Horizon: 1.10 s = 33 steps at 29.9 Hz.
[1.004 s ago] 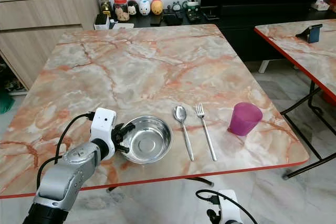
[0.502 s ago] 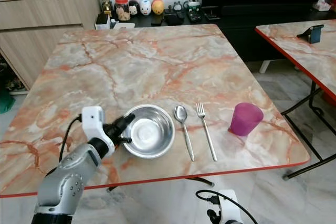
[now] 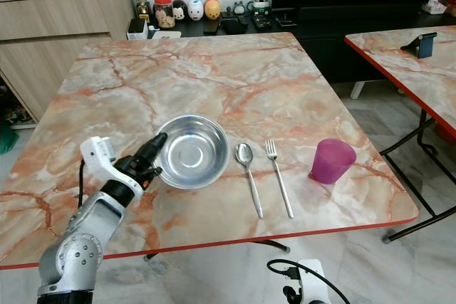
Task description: Setting the table
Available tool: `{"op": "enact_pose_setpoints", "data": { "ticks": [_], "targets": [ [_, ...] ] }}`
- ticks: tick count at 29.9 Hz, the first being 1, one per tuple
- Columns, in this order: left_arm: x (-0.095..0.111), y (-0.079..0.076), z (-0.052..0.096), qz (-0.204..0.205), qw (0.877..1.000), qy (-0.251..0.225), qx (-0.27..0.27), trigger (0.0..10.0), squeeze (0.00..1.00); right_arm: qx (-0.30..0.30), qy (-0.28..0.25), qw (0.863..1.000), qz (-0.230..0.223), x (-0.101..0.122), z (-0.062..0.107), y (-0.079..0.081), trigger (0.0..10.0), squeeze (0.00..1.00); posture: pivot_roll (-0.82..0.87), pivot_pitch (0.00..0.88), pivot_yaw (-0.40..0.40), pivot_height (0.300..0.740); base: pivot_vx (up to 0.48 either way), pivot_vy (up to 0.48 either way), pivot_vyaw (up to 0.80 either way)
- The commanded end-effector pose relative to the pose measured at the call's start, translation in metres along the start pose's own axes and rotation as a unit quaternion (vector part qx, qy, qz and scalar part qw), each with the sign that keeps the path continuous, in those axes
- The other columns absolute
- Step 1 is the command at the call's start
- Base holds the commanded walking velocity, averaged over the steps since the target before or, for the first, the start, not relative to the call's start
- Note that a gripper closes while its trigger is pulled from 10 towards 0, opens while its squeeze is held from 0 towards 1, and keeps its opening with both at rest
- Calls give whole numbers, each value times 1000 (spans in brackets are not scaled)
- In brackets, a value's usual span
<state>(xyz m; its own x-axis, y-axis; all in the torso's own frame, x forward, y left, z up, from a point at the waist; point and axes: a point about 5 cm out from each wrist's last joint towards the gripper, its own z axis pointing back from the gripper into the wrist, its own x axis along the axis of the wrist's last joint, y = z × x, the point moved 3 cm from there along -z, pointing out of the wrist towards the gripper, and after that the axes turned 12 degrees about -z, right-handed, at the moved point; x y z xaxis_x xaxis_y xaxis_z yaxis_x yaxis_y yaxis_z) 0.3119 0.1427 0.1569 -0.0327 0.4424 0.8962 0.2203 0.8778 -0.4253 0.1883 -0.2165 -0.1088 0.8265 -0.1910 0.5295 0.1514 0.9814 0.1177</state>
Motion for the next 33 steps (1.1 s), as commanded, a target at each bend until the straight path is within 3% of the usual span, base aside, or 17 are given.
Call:
{"op": "enact_pose_setpoints", "data": {
  "ticks": [1,3,6,10,25,33],
  "targets": [
    [10,0,5,-4,997,-48,52,10000,0,-10,1,1000,-8,-2,1,-4,10000,0,7,0,-25,707,0,0,0],
    [21,7,5,-56,993,-69,84,10000,0,-12,0,1000,-7,-1,1,-5,10000,0,18,0,-34,707,0,0,0],
    [45,8,5,-100,983,-115,103,10000,0,-15,-3,1000,-10,0,1,-6,10000,0,26,0,-39,707,0,0,0],
    [52,10,5,-147,975,-120,111,10000,0,-14,2,1000,2,0,1,-6,10000,0,25,0,-39,707,0,0,0],
    [62,9,5,-137,969,-154,139,10000,0,-12,-2,1000,-5,3,0,-5,10000,0,21,0,-42,707,0,-262,0],
    [77,-1,-1,-135,966,-182,127,10000,0,-10,-3,1000,-4,4,0,-4,10000,0,22,0,-45,707,0,-81,0]
  ]
}}
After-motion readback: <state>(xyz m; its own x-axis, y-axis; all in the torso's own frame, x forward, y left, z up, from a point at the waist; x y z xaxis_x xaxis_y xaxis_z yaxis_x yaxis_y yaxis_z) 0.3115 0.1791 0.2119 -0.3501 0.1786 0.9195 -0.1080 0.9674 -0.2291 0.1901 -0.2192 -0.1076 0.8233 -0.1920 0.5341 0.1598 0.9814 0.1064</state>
